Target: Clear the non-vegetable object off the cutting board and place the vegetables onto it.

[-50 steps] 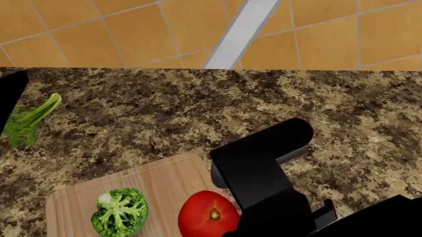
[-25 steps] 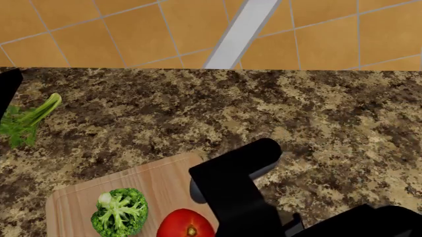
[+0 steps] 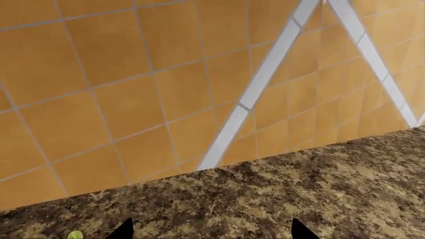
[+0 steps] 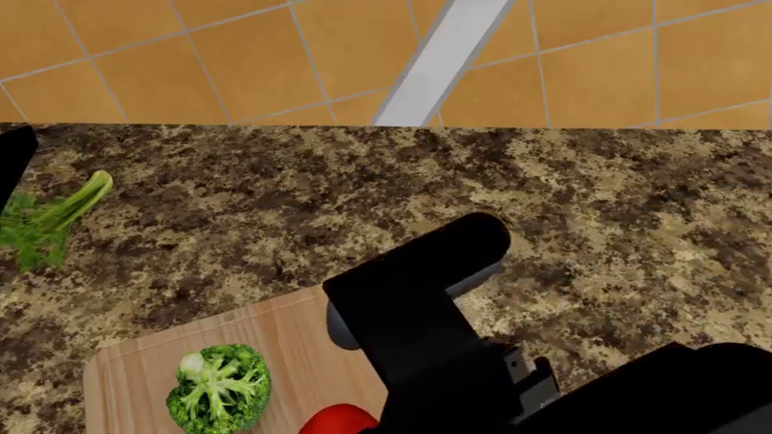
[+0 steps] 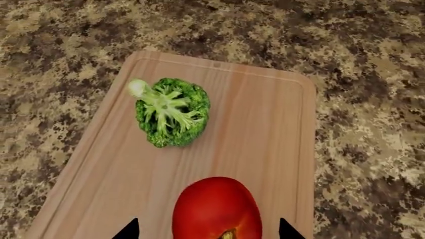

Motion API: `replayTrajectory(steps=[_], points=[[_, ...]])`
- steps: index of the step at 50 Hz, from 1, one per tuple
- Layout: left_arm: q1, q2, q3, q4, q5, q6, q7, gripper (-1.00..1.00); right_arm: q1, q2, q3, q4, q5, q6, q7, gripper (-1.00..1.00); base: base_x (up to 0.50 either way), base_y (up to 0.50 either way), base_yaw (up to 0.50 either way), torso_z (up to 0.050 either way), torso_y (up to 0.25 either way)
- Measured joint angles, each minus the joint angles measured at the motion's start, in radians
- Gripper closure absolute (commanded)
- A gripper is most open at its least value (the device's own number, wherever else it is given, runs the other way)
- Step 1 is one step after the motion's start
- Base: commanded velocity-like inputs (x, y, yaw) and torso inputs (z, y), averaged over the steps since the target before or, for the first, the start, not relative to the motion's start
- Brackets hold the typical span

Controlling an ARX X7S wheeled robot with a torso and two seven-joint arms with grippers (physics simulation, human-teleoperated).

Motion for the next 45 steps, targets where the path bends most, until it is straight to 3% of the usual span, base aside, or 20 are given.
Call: replayTrajectory(steps=[26,45], points=[[-0.027,-0.004,-0.014,0.006,-0.017,-0.024,-0.015,-1.00,0.491,-0.125,-0.063,-0.128,0.253,-0.134,0.335,-1.00,0.00,0.00,0.00,0.000,0.000],[-0.027,-0.013,-0.027,0.014,-0.023,-0.020,-0.019,-1.00,0.883,-0.126,-0.137,-0.202,0.330,-0.284,0.437,-1.00,0.00,0.00,0.00,0.000,0.000]])
